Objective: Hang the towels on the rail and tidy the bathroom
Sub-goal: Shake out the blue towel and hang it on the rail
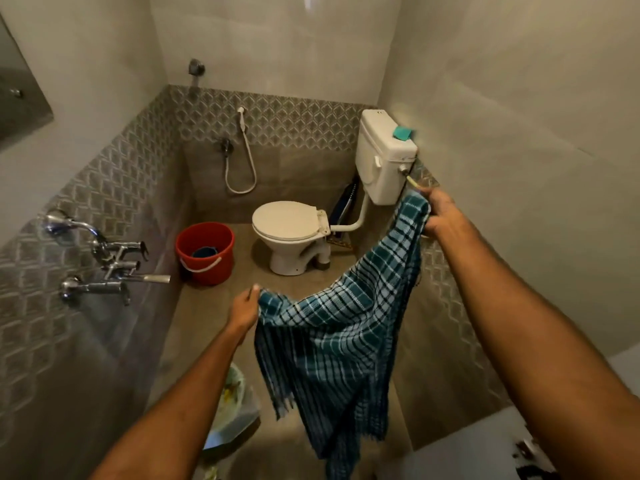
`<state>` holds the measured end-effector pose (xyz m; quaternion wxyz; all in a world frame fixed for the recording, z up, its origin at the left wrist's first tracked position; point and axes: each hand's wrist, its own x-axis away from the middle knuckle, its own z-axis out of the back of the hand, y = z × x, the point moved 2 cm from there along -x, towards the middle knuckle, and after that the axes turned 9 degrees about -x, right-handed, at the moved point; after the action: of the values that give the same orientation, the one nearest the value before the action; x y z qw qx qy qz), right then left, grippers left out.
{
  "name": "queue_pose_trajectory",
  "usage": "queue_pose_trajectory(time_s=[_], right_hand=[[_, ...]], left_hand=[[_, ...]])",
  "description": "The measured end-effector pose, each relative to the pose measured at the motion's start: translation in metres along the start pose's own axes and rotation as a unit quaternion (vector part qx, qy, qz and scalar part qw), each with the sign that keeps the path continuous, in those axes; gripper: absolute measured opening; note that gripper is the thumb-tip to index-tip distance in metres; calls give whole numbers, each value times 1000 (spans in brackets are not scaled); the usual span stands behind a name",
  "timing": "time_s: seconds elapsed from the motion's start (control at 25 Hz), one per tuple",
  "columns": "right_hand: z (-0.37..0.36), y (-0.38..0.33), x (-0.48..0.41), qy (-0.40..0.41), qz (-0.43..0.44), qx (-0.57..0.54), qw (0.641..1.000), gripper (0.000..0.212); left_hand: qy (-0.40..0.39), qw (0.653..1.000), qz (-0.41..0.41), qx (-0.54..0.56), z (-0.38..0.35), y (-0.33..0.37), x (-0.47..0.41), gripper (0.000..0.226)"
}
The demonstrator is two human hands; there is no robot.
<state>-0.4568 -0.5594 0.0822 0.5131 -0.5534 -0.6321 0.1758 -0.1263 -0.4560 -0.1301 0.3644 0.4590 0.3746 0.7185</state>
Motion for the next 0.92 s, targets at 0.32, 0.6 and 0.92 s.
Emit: queue_pose_trajectory(time_s=[0.32,0.6,0.92], right_hand=[[80,-20,-36,75,43,625,776,13],[91,-134,-23,57,80,227,969,26],[6,-109,6,-146,39,71,986,48]], left_hand=[[158,880,-133,-427,99,167,-26,48],[-47,967,-130,214,156,286,-3,63],[-134,984,56,106,-18,140,-34,33]])
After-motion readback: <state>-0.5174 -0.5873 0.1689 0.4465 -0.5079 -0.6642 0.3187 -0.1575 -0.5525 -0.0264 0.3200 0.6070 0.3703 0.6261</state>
